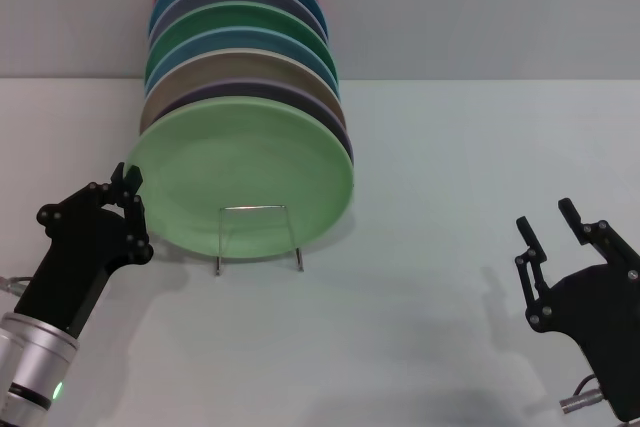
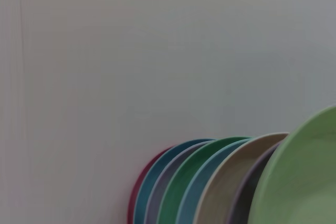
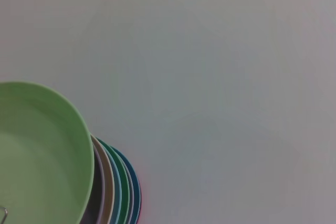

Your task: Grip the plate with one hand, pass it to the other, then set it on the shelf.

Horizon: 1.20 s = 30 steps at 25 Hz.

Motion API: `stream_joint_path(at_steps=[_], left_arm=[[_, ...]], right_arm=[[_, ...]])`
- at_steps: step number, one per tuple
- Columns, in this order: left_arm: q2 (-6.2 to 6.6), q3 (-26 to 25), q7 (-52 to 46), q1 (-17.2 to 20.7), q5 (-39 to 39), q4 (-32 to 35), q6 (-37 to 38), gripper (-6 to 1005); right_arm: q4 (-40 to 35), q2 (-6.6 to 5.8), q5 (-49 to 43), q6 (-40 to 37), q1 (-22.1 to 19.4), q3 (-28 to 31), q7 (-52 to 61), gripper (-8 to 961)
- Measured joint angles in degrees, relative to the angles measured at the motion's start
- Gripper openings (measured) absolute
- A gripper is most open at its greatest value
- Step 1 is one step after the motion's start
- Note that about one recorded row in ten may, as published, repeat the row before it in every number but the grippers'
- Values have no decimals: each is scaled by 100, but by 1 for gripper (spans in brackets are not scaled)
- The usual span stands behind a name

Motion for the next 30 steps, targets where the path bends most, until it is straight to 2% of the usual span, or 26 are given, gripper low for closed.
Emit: stream_joint_path(at_steps=[13, 19, 20, 21, 24, 25, 30], left_arm=[[6, 209, -170, 6, 12, -4, -48, 93], [32, 189, -383, 206, -12, 1, 370, 296], [35, 162, -394, 424, -29, 2, 732, 328], [35, 154, -405, 475, -30, 2, 825, 359], [37, 102, -577, 654, -38, 24, 1198, 437], [45, 3, -948, 756, -40, 60, 1435, 460], [53, -123, -1299, 810, -45, 93, 1523, 606]], right_arm=[[-54, 0, 0, 63, 59, 0, 24, 354], [-161, 0, 0, 70, 112, 140, 289, 363], [-209, 1, -1, 71, 143, 240, 411, 364], [-209, 1, -1, 71, 143, 240, 411, 366], [-267, 3, 0, 91, 175, 538, 645, 370], [-314, -3, 1, 124, 200, 799, 975, 372], [-549, -13, 5, 160, 304, 1087, 1598, 379]])
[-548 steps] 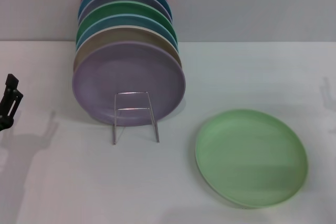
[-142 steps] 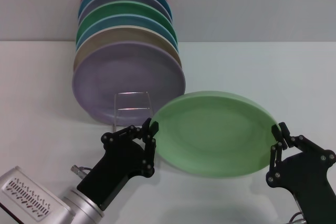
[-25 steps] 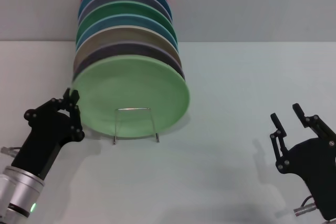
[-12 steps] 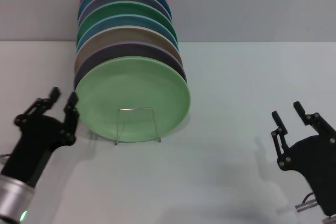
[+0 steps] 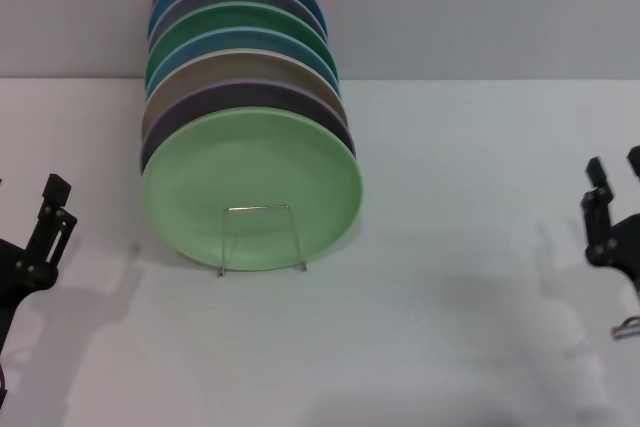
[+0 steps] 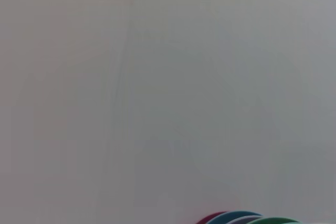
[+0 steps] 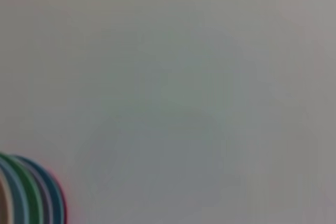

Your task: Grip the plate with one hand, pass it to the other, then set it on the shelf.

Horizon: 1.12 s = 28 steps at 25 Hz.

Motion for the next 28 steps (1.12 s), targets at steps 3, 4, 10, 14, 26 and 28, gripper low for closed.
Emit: stream_joint_path(at_steps=[3, 4, 10, 14, 26, 28], left_arm=[[-1, -64, -128, -16, 0, 43, -21, 721], [-5, -89, -135, -24, 1, 44, -43, 759], [-15, -402, -256, -75, 0, 45, -184, 852], [-12, -573, -367, -100, 1, 45, -221, 865], [-34, -682, -331, -318, 2, 43, -664, 862], [-32, -684, -329, -332, 2, 45, -688, 862]], right_arm=[[-311, -2, 2, 135, 178, 223, 707, 384], [-422, -4, 2, 208, 245, 277, 937, 385], [-1349, -11, 4, 501, 725, 357, 2524, 394], [-1621, -13, 20, 476, 842, 440, 2930, 442], [-1578, 20, 66, 466, 835, 724, 2779, 687], [-1578, 19, 66, 468, 834, 724, 2779, 686]])
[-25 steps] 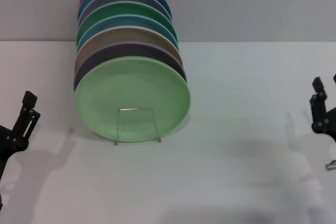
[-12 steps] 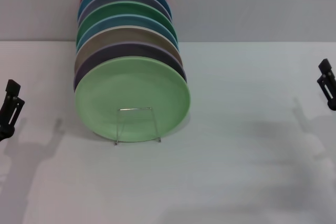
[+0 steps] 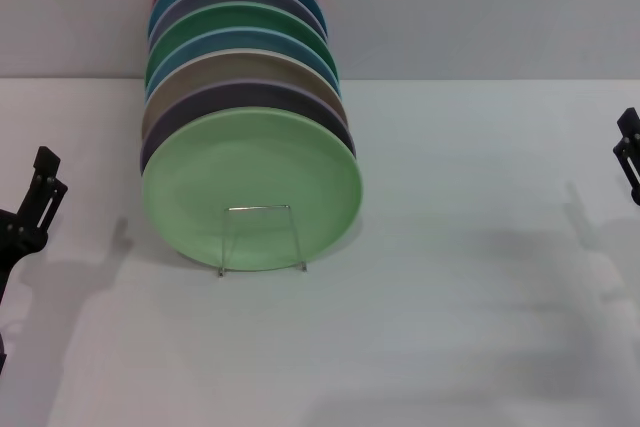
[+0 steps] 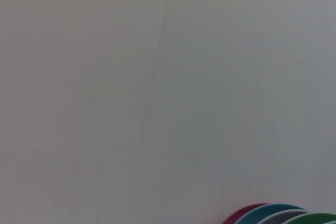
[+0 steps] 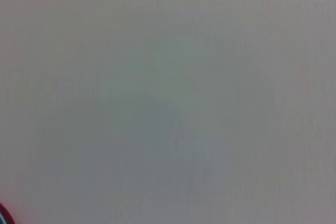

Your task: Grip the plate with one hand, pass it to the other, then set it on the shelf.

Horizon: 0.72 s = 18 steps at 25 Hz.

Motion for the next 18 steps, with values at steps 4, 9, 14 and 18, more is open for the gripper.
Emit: stream_joint_path(at_steps=[4, 9, 14, 18], left_arm=[[4, -8, 4, -49, 0, 15, -76, 862], [-3, -7, 7, -56, 0, 6, -98, 862], [-3, -7, 8, -50, 0, -15, -98, 862], [-13, -7, 8, -59, 0, -22, -106, 862]], right_arm=[[-15, -7, 0, 11, 18, 2, 0, 686], [-50, -17, 0, 41, 72, 7, 0, 685], [-58, -17, 0, 108, 124, 8, 0, 685], [-67, -15, 0, 162, 157, 8, 0, 686]])
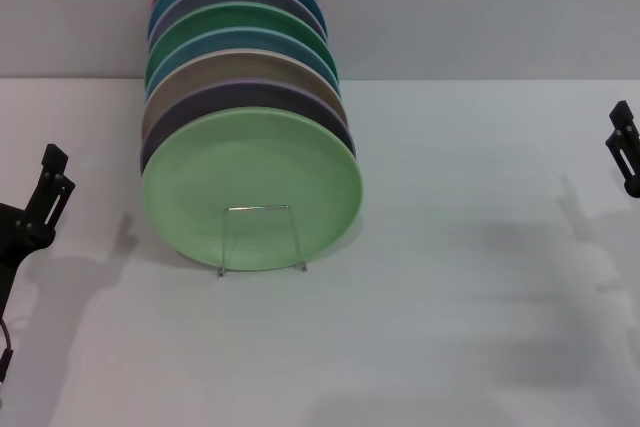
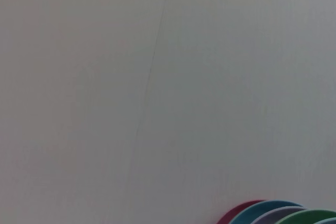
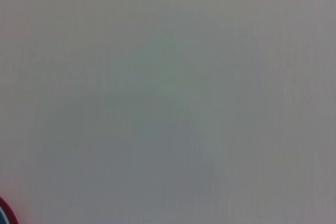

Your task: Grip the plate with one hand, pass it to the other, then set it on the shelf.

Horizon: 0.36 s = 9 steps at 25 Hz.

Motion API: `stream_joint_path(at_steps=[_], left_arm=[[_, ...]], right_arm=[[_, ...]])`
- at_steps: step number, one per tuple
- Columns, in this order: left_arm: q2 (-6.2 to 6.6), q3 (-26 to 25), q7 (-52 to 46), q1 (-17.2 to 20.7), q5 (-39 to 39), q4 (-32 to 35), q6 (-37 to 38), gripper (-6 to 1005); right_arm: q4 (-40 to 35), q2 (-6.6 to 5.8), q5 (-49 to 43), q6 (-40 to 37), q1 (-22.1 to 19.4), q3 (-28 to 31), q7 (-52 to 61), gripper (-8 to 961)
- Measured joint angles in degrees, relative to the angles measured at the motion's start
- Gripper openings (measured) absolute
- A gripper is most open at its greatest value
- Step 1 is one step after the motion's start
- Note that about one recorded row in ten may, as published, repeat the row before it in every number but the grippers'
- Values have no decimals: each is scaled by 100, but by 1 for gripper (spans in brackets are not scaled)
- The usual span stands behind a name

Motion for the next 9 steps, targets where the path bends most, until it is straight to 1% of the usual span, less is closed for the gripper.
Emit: stream_joint_path(at_steps=[9], left_arm=[[0, -15, 0, -13, 0, 27, -4, 862]], right_arm=[[-1, 6, 0, 14, 35, 0, 0, 685]])
